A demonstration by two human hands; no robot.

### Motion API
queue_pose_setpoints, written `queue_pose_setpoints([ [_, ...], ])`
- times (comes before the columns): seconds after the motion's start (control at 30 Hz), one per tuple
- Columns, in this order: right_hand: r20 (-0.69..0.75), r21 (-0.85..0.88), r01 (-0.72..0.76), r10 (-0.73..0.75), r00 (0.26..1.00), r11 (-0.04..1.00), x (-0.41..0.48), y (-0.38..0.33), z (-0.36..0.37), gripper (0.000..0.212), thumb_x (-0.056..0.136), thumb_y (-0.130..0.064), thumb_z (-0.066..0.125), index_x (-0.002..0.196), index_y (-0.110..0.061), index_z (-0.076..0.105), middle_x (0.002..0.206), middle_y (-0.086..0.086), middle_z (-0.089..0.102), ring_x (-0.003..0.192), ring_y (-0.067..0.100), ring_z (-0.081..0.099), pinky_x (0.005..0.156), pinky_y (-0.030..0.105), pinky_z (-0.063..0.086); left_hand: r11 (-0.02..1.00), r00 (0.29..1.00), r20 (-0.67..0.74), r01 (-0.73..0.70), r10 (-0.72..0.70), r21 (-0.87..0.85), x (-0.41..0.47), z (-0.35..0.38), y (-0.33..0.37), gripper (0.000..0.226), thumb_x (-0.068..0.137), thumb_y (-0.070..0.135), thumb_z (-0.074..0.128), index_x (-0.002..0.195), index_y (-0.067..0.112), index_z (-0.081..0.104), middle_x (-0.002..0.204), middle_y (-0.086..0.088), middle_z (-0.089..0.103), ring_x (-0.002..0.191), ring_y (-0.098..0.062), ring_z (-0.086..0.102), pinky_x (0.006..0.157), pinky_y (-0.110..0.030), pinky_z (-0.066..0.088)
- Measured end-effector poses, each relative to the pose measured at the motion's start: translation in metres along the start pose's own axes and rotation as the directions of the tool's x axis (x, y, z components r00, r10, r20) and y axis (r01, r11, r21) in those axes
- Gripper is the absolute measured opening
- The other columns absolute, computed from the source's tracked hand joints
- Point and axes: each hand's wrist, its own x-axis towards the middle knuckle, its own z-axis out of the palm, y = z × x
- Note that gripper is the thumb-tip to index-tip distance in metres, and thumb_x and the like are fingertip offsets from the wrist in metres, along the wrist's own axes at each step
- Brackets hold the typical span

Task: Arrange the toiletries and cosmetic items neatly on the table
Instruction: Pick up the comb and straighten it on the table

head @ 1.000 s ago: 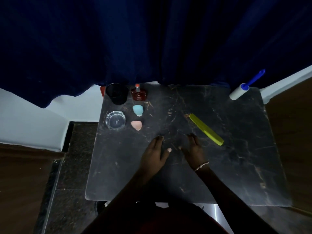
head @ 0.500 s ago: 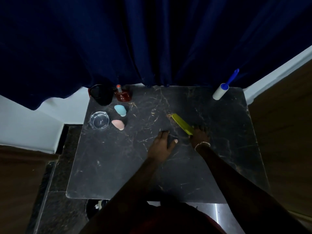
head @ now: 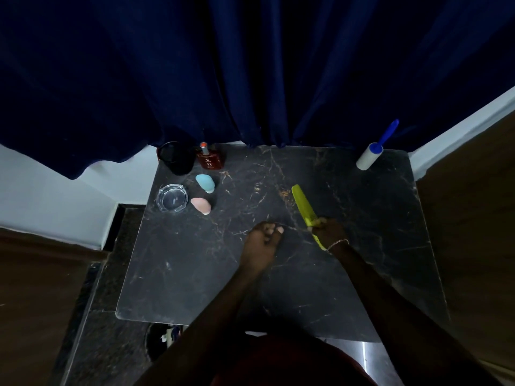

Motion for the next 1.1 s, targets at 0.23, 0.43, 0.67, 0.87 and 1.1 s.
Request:
queue_pose_setpoints([
  [0.23, -0.006, 0.138, 0.428, -0.432, 0.902, 0.893, -0.042, -0.032, 0.012, 0.016, 0.075, -0.002, 0.077, 0.09, -0.009, 0.077, 0.102, 0.007, 0.067, 0.091, -0.01, 0.059, 0.084, 0.013, 0.045, 0.646, 0.843, 0.335, 0.538, -0.421, -0.542, -0.002, -0.035, 0.031, 0.069, 0.103, 0.06, 0.038, 0.108, -0.003, 0.067, 0.083, -0.019, 0.075, 0.062, -0.025, 0.075, 0.05, -0.025, 0.058],
  [0.43, -0.208, -0.164, 0.608, -0.63, 0.748, 0.777, -0.044, -0.054, 0.026, 0.038, 0.075, -0.008, 0.073, 0.099, -0.038, 0.075, 0.144, -0.013, 0.044, 0.126, 0.011, 0.04, 0.099, 0.024, 0.031, 0.757, 0.901, 0.379, 0.395, -0.21, -0.52, 0.005, -0.057, 0.019, 0.015, 0.094, 0.007, 0.067, 0.108, 0.004, 0.072, 0.091, -0.011, 0.073, 0.067, -0.01, 0.071, 0.062, -0.019, 0.059],
  [0.67, -0.178, 0.121, 0.619, -0.597, 0.783, 0.776, -0.056, -0.072, 0.06, 0.038, 0.074, 0.01, 0.072, 0.109, -0.006, 0.073, 0.138, 0.021, 0.044, 0.133, 0.009, 0.042, 0.106, 0.029, 0.043, 0.842, 0.965, 0.218, 0.236, -0.145, -0.486, 0.011, -0.066, 0.003, 0.018, 0.089, -0.006, 0.069, 0.098, 0.01, 0.069, 0.077, 0.003, 0.075, 0.075, -0.007, 0.071, 0.066, -0.02, 0.058],
  [0.87, -0.116, 0.187, 0.42, -0.405, 0.907, 0.888, -0.052, -0.071, 0.089, 0.06, 0.079, -0.001, 0.052, 0.136, -0.018, 0.052, 0.122, 0.01, 0.062, 0.098, 0.023, 0.068, 0.078, 0.046, 0.059, 0.936, 0.991, 0.078, 0.125, -0.105, -0.329, 0.022, -0.075, -0.011, 0.025, 0.086, -0.009, 0.071, 0.109, 0.0, 0.068, 0.078, -0.005, 0.068, 0.07, -0.01, 0.067, 0.063, -0.018, 0.058],
  [1.1, 0.234, 0.66, -0.179, 0.027, 0.972, 0.73, -0.041, -0.101, 0.11, 0.037, 0.086, 0.011, 0.061, 0.121, 0.004, 0.057, 0.102, 0.03, 0.068, 0.072, 0.025, 0.073, 0.06, 0.036, 0.06, 0.99, 0.997, 0.041, 0.074, -0.07, -0.121, 0.046, -0.09, -0.037, 0.032, 0.082, -0.001, 0.073, 0.091, 0.029, 0.069, 0.086, -0.011, 0.074, 0.08, -0.022, 0.07, 0.084, -0.045, 0.061],
])
